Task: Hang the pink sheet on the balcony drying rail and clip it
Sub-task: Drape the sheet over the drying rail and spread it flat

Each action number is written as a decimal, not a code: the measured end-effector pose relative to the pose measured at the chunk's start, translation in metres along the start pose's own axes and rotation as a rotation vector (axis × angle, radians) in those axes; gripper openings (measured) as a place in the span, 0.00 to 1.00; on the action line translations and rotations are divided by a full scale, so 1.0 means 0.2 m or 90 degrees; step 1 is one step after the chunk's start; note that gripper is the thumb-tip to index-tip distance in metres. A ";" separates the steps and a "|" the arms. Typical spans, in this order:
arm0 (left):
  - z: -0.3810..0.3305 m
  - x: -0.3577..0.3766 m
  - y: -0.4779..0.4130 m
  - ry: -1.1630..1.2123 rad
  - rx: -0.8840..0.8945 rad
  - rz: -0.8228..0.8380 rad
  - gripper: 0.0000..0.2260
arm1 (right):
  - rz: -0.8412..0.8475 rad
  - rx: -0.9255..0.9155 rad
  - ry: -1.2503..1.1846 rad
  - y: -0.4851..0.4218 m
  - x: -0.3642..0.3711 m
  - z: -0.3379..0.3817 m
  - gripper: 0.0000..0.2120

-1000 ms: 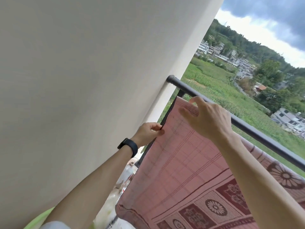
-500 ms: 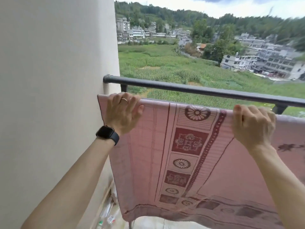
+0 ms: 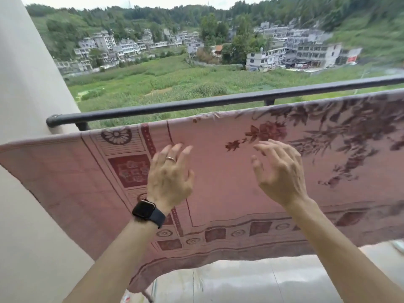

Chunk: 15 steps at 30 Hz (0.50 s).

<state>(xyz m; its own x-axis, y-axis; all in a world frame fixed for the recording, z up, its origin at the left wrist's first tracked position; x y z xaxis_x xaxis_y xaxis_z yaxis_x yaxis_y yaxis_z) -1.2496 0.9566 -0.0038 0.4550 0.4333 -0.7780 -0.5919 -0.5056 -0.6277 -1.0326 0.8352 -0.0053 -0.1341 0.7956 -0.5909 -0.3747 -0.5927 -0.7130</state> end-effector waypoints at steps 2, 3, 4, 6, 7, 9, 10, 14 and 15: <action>-0.38 0.25 -0.01 0.052 0.031 0.097 0.27 | 0.046 0.068 0.037 0.22 -0.08 -0.35 0.17; -0.57 0.37 -0.02 0.079 0.045 0.146 0.27 | 0.066 0.109 0.065 0.33 -0.13 -0.53 0.17; -0.75 0.49 -0.03 0.105 0.058 0.192 0.27 | 0.081 0.147 0.092 0.43 -0.19 -0.70 0.17; -1.11 0.70 -0.08 0.147 0.093 0.270 0.26 | 0.093 0.218 0.137 0.59 -0.35 -1.01 0.16; -1.29 0.79 -0.10 0.162 0.118 0.300 0.26 | 0.095 0.251 0.157 0.66 -0.44 -1.15 0.16; -1.64 0.95 -0.16 0.195 0.170 0.355 0.26 | 0.096 0.317 0.201 0.76 -0.61 -1.42 0.17; -1.81 1.02 -0.19 0.215 0.195 0.378 0.26 | 0.092 0.349 0.224 0.81 -0.69 -1.55 0.17; -2.50 1.20 -0.36 0.270 0.298 0.414 0.24 | 0.054 0.450 0.306 0.92 -1.05 -2.02 0.19; -2.67 1.24 -0.42 0.273 0.329 0.414 0.24 | 0.046 0.469 0.329 0.93 -1.13 -2.12 0.19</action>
<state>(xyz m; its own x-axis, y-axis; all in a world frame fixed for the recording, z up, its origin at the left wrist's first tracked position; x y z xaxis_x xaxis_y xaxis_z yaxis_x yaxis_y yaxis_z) -0.7325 0.7072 -0.1579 0.0767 -0.1829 -0.9801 -0.9919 -0.1135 -0.0564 -0.6819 0.4916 -0.1637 0.1825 0.4992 -0.8471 -0.8976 -0.2669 -0.3507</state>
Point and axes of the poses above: each hand's wrist, its own y-axis away from the middle knuckle, its own x-axis out of the palm, z = x × y, the point moved 10 cm from there along -y, towards the middle knuckle, and after that the axes turned 5 degrees about x, right-handed, at the moved point
